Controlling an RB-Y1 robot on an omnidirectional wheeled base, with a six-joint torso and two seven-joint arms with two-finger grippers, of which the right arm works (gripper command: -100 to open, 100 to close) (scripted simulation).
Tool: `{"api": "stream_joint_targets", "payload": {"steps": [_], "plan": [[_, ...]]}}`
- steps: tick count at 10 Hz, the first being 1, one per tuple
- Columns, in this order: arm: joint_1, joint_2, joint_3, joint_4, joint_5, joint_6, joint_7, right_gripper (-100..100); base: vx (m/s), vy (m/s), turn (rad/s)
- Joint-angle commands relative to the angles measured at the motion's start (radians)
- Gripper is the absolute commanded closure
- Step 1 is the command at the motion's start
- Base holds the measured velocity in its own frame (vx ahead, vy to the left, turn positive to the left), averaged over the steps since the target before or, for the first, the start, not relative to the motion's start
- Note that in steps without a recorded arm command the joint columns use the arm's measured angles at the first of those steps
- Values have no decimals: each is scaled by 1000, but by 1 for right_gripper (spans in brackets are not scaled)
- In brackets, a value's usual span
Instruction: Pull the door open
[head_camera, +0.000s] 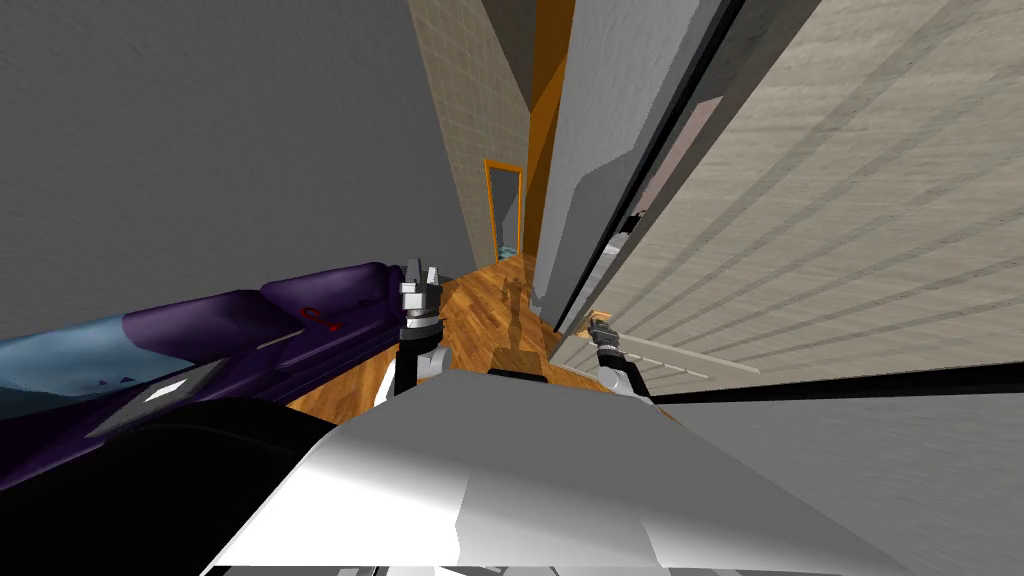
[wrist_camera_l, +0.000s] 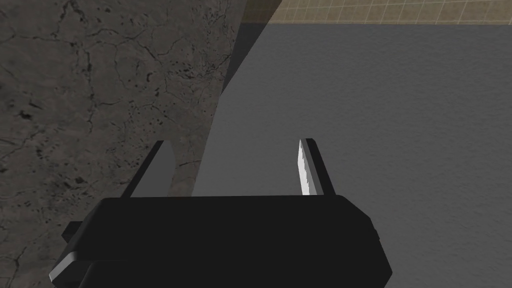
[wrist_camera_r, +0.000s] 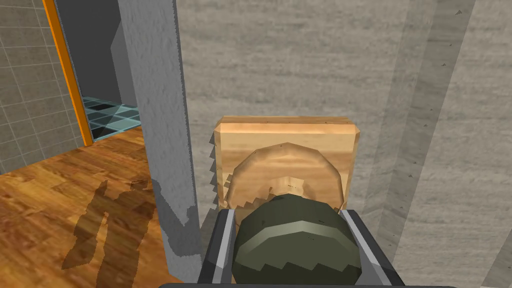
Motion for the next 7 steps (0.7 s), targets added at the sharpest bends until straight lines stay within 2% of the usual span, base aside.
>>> {"api": "stream_joint_targets", "payload": {"steps": [1, 4, 5, 6, 7], "plan": [[8, -24, 17, -13, 0, -10, -31, 100, -242, -84, 209], [21, -59, 40, -25, 0, -21, -71, 100, -212, -58, 146], [20, -51, 36, -18, -1, -15, -62, 100, -82, -17, 38], [27, -66, 51, -21, 3, -21, -79, 100, -108, -29, 135], [28, -69, 54, -22, 4, -23, -83, 100, -183, -55, 125]]}}
